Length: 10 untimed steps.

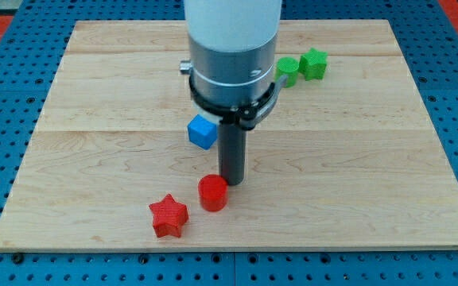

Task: Slide green star and green circle closer to yellow heart

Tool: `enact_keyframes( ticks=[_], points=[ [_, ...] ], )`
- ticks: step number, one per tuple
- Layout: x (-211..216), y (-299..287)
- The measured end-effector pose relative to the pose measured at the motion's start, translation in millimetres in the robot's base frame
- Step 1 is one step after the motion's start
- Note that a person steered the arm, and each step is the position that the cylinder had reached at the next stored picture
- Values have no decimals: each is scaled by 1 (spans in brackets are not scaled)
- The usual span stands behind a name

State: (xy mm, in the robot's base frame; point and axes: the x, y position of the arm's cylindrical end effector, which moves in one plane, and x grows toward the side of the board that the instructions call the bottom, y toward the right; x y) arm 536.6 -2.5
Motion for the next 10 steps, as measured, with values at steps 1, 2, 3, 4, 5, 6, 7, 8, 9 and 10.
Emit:
enact_keyframes(
  ticks=[1, 2, 3, 4, 5, 6, 7, 8, 9, 10],
  points=[
    [34, 12],
    [35, -30],
    [9, 59],
    [-80, 179],
    [-182, 255],
    [-225, 209],
    [-228, 119],
    [-251, 17],
    [-261, -76],
    [-254, -71]
  ],
)
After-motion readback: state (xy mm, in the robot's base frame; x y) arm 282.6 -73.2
